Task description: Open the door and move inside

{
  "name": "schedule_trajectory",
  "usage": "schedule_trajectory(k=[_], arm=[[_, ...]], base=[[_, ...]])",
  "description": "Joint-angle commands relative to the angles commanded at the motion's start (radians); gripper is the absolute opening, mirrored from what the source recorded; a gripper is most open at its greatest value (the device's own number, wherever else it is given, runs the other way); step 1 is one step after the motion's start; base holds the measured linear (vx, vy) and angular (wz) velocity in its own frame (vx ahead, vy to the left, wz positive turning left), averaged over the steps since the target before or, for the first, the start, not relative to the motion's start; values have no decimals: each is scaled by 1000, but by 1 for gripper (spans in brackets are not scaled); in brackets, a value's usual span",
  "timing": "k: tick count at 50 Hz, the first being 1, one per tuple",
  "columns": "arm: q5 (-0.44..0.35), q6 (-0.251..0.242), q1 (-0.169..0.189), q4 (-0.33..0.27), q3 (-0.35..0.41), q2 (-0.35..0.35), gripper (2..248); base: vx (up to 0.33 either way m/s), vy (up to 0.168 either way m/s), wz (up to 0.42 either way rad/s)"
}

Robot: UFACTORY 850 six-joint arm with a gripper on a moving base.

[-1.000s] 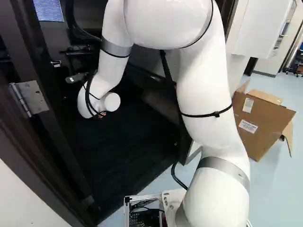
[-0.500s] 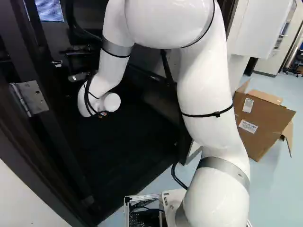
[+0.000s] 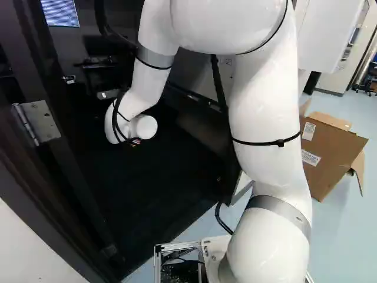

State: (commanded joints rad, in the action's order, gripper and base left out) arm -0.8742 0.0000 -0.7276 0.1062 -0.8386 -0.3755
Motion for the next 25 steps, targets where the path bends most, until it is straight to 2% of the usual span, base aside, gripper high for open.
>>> schedule_trajectory(k=[25], arm=[[0, 0, 54, 43, 86, 71, 247]], base=[[0, 0, 0]])
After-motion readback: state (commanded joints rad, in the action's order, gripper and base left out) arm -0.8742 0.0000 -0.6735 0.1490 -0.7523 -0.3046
